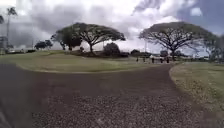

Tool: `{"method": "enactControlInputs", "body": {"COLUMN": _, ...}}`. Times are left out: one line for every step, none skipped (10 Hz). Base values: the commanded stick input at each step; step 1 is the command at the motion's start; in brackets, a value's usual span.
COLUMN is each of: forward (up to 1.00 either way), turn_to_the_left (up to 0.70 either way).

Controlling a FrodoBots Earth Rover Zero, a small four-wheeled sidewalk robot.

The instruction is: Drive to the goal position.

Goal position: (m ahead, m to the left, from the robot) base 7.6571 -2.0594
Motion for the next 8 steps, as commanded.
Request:
{"method": "enactControlInputs", "body": {"forward": 0.70, "turn_to_the_left": 0.00}}
{"method": "enactControlInputs", "body": {"forward": 0.70, "turn_to_the_left": 0.00}}
{"method": "enactControlInputs", "body": {"forward": 0.70, "turn_to_the_left": 0.00}}
{"method": "enactControlInputs", "body": {"forward": 0.70, "turn_to_the_left": 0.00}}
{"method": "enactControlInputs", "body": {"forward": 0.70, "turn_to_the_left": 0.00}}
{"method": "enactControlInputs", "body": {"forward": 0.70, "turn_to_the_left": 0.00}}
{"method": "enactControlInputs", "body": {"forward": 0.70, "turn_to_the_left": 0.00}}
{"method": "enactControlInputs", "body": {"forward": 0.70, "turn_to_the_left": 0.00}}
